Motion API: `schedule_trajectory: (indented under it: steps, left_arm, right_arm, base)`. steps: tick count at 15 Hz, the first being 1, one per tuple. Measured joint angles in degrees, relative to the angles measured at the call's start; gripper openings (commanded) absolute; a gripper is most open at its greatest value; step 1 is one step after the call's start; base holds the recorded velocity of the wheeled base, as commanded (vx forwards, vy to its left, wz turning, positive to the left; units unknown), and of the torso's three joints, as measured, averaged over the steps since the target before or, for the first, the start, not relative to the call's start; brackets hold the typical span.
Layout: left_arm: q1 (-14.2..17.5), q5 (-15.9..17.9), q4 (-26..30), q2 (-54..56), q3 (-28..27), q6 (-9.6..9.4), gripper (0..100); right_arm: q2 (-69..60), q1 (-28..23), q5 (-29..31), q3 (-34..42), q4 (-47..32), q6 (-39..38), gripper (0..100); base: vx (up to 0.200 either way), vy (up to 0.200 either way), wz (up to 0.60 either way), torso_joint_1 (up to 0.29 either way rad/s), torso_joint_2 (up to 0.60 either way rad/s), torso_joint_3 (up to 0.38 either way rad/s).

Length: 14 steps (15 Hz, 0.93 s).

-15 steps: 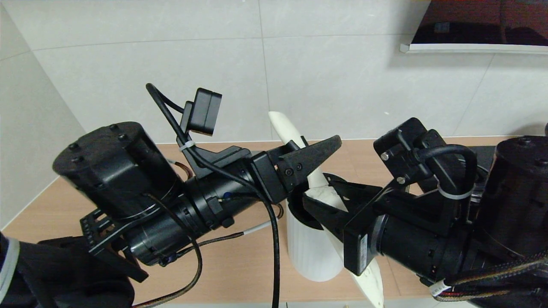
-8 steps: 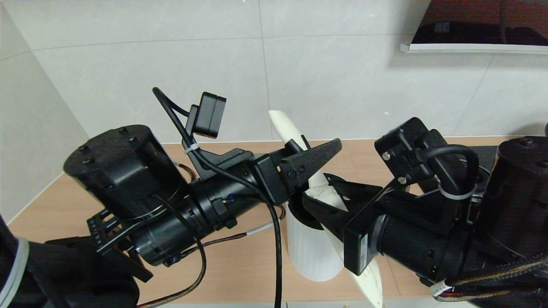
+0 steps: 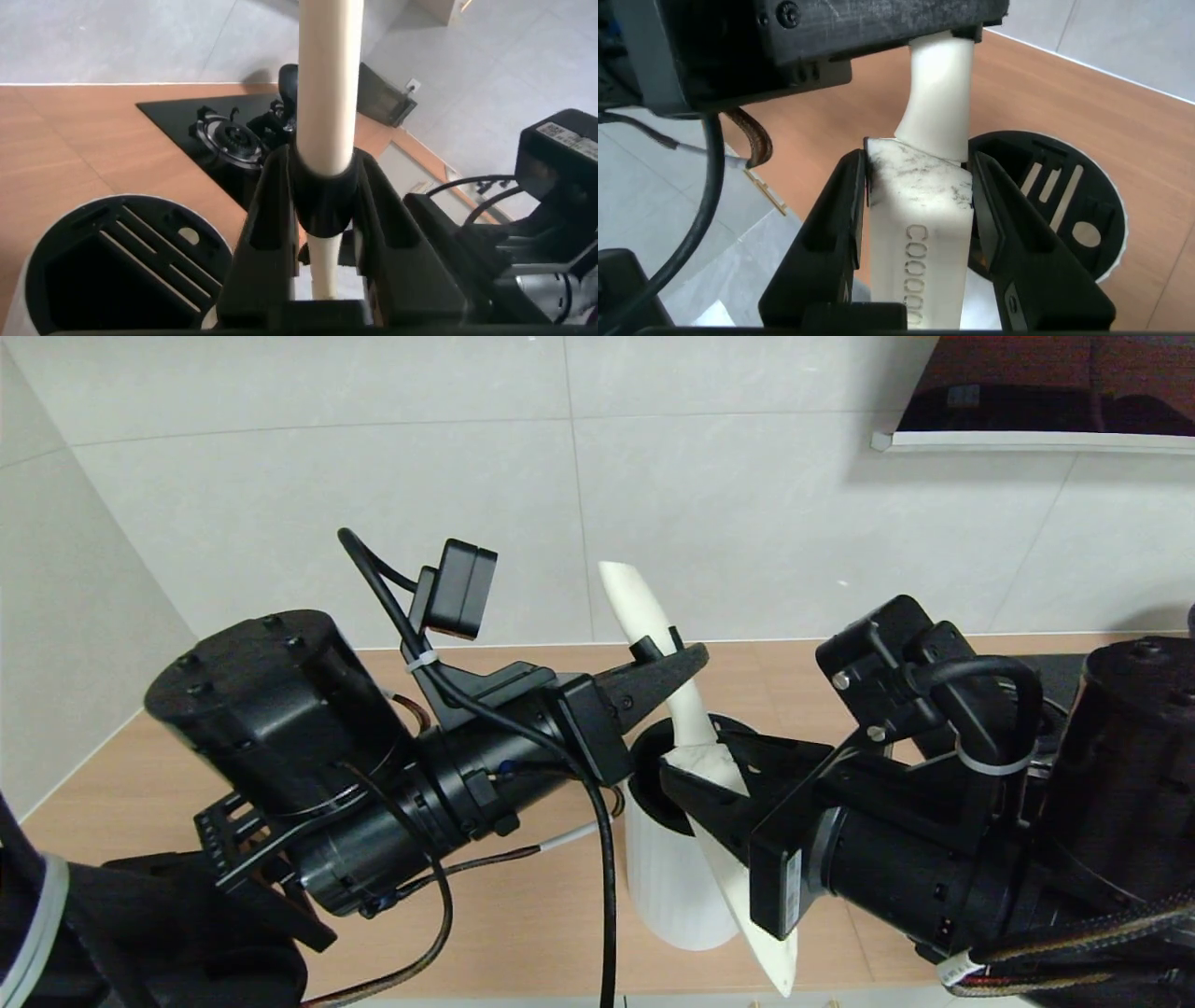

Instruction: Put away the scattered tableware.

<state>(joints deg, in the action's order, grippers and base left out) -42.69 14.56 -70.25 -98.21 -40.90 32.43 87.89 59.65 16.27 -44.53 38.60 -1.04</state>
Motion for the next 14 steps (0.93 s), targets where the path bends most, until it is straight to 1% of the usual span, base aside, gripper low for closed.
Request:
schedule_trajectory:
  steps: [14]
  left_arm:
    - [0.0,-0.1,0.1,0.5,0.0,-0.3,0]
  right_arm:
    - [0.0,0.0,0.1,0.3,0.8,0.0,0]
  base:
    - [0.0,0.0,0.0,0.0,0.0,0.0]
